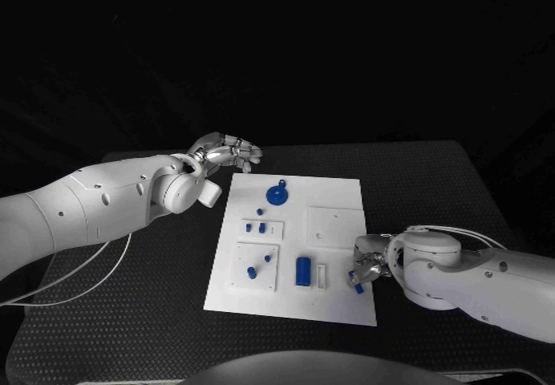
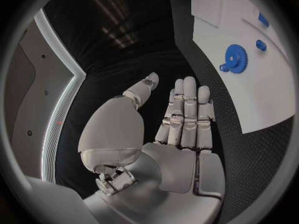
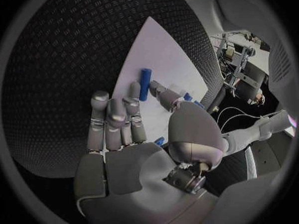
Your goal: Assemble the parts on the task board
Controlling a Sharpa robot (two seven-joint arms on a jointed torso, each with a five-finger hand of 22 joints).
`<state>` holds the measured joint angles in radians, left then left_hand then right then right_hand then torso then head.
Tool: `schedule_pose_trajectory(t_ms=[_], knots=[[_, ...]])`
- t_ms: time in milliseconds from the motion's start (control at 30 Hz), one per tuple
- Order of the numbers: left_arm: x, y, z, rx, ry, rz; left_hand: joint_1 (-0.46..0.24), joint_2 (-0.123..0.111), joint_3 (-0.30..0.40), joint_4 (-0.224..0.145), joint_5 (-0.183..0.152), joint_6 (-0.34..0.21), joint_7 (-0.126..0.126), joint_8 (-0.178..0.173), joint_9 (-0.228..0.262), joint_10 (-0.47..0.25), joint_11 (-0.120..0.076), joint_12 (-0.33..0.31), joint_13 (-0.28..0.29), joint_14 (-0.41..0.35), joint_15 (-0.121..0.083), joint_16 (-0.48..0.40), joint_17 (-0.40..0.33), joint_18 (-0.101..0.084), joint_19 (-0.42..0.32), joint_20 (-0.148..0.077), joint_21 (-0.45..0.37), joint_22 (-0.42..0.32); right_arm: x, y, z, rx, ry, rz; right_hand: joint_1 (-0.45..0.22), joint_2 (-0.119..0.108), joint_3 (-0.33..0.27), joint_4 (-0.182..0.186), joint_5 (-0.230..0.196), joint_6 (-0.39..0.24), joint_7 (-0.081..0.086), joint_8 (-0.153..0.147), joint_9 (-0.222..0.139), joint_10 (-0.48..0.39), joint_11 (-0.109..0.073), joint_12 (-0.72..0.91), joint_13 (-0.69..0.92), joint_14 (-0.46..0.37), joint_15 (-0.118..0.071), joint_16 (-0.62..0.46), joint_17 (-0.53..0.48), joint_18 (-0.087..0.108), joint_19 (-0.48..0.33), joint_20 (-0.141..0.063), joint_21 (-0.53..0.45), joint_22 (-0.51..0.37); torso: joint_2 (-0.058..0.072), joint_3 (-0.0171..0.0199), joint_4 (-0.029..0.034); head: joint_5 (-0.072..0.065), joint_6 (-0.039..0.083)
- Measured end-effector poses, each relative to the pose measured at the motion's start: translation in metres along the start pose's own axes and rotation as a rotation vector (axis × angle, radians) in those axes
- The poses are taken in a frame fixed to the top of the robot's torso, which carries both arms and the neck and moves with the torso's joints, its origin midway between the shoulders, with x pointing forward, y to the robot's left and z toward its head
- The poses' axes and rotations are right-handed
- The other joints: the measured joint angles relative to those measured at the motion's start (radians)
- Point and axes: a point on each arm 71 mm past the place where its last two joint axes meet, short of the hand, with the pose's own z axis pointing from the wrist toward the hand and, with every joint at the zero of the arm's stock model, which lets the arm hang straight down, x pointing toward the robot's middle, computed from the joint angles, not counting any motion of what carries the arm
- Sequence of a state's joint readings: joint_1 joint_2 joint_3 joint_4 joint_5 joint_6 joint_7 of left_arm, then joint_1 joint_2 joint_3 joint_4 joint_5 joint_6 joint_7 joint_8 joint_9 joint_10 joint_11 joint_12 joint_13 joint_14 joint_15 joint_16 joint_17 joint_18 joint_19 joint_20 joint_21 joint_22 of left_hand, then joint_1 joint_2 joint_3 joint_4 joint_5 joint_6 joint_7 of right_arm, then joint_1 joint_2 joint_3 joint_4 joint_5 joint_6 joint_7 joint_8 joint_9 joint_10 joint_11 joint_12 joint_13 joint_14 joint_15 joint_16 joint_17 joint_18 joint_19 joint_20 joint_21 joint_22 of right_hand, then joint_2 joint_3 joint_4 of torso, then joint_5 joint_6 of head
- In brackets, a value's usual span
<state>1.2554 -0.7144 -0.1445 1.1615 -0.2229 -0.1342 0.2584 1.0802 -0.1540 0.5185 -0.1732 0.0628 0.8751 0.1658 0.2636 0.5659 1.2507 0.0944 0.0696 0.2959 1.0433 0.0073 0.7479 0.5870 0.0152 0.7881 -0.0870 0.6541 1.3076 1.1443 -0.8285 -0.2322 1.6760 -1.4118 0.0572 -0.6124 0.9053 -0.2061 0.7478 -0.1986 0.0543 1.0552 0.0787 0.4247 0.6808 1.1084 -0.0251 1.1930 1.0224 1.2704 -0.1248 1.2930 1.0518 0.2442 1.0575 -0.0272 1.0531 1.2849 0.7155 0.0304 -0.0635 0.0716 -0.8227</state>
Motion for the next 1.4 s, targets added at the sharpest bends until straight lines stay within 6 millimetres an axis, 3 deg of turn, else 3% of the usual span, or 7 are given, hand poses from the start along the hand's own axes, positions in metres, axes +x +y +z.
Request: schedule_pose_trajectory(t_ms=[167, 333, 567, 700, 833, 867, 1400], knots=[[0.0, 0.0, 0.0, 0.0, 0.001, 0.0, 0.0, 0.0, 0.0, 0.0, 0.0, 0.0, 0.0, 0.0, 0.0, 0.0, 0.0, 0.0, 0.0, 0.0, 0.0, 0.0, 0.001, 0.0, 0.0, 0.0, 0.0, 0.0, 0.001, 0.006, 0.001, -0.01, -0.011, -0.022, 0.019, 0.009, 0.004, -0.028, -0.001, 0.0, 0.0, 0.007, 0.0, 0.0, 0.0, -0.001, 0.001, 0.0, 0.0, 0.0, -0.002, 0.0, 0.0, 0.0, 0.0, -0.001, 0.0, -0.0001, 0.0005, 0.0, 0.0], [0.0, 0.0, 0.0, 0.0, 0.001, 0.0, 0.0, 0.0, 0.0, 0.0, 0.0, 0.0, 0.0, 0.0, 0.0, 0.0, 0.0, 0.0, 0.0, 0.0, 0.0, 0.0, 0.001, 0.0, 0.0, 0.0, 0.0, 0.0, 0.001, 0.008, 0.001, -0.013, -0.019, -0.031, 0.021, 0.01, 0.004, -0.028, -0.001, 0.0, 0.0, 0.023, 0.0, 0.0, 0.0, -0.001, 0.001, 0.002, 0.002, 0.0, -0.003, 0.0, -0.004, 0.004, 0.0, -0.003, 0.0, -0.0001, 0.0016, -0.001, 0.0], [0.0, 0.0, 0.0, 0.0, 0.0, 0.001, 0.0, 0.0, 0.0, 0.0, 0.0, 0.0, 0.0, 0.0, 0.0, 0.0, 0.0, 0.0, 0.0, 0.0, 0.0, 0.0, 0.001, 0.0, 0.0, 0.0, 0.0, 0.0, 0.003, 0.004, 0.0, -0.008, -0.02, 0.033, 0.011, 0.02, 0.024, -0.008, 0.078, 0.007, 0.003, 0.022, -0.002, 0.004, -0.004, -0.002, 0.001, 0.002, 0.002, 0.0, -0.008, 0.0, -0.004, 0.004, 0.0, -0.007, 0.0, 0.0, 0.0017, 0.001, 0.001], [0.001, 0.0, 0.0, 0.0, 0.002, 0.001, 0.0, 0.0, 0.0, 0.0, 0.0, 0.0, 0.0, 0.0, 0.0, 0.0, 0.0, 0.0, 0.0, 0.0, 0.0, 0.0, 0.002, 0.0, 0.0, 0.0, 0.0, 0.0, 0.003, 0.0, 0.0, -0.001, -0.011, 0.132, 0.008, 0.022, 0.032, 0.0, 0.095, 0.015, 0.002, 0.018, -0.032, 0.011, -0.003, -0.006, 0.001, 0.001, 0.003, 0.0, -0.01, 0.0, 0.0, 0.008, 0.004, -0.01, 0.0, 0.0005, 0.0017, 0.002, 0.002], [0.001, 0.0, 0.0, 0.0, 0.003, 0.001, 0.0, 0.0, 0.0, 0.0, 0.0, 0.0, 0.0, 0.0, 0.0, 0.0, 0.0, 0.0, 0.0, 0.0, 0.0, 0.0, 0.002, 0.0, 0.0, 0.0, 0.0, 0.0, -0.003, 0.004, 0.001, -0.005, 0.009, 0.25, 0.002, 0.026, 0.035, 0.003, 0.105, 0.016, 0.002, -0.139, -0.032, 0.011, -0.004, -0.005, 0.001, 0.001, 0.003, 0.0, -0.011, 0.001, 0.0, 0.008, 0.004, -0.01, 0.0, 0.0006, 0.0024, 0.002, 0.002], [0.001, 0.0, 0.001, 0.0, 0.003, 0.001, 0.0, 0.0, 0.0, 0.0, 0.0, 0.0, 0.0, 0.0, 0.0, 0.0, 0.0, 0.0, 0.0, 0.0, 0.0, 0.0, 0.002, 0.0, 0.0, 0.0, 0.0, 0.0, -0.005, 0.005, 0.001, -0.006, 0.012, 0.276, 0.001, 0.026, 0.036, 0.004, 0.108, 0.015, 0.002, -0.161, -0.045, 0.01, -0.004, -0.005, 0.001, 0.002, 0.002, 0.0, -0.011, 0.003, 0.0, 0.008, 0.004, -0.01, 0.0, 0.0006, 0.0025, 0.002, 0.002], [0.002, 0.0, 0.001, -0.001, 0.005, 0.001, 0.0, 0.0, 0.0, 0.0, 0.0, 0.0, 0.0, 0.0, 0.0, 0.0, 0.0, 0.0, 0.0, 0.0, 0.0, 0.0, 0.003, 0.0, 0.0, 0.0, 0.0, 0.0, -0.003, 0.014, 0.007, 0.012, 0.098, 0.546, -0.016, 0.017, 0.038, 0.006, 0.105, 0.015, 0.002, -0.159, -0.036, 0.01, -0.004, -0.005, 0.001, 0.004, 0.0, 0.0, -0.012, 0.005, 0.0, 0.008, 0.004, -0.012, 0.0, 0.0001, 0.0, 0.004, 0.0]])
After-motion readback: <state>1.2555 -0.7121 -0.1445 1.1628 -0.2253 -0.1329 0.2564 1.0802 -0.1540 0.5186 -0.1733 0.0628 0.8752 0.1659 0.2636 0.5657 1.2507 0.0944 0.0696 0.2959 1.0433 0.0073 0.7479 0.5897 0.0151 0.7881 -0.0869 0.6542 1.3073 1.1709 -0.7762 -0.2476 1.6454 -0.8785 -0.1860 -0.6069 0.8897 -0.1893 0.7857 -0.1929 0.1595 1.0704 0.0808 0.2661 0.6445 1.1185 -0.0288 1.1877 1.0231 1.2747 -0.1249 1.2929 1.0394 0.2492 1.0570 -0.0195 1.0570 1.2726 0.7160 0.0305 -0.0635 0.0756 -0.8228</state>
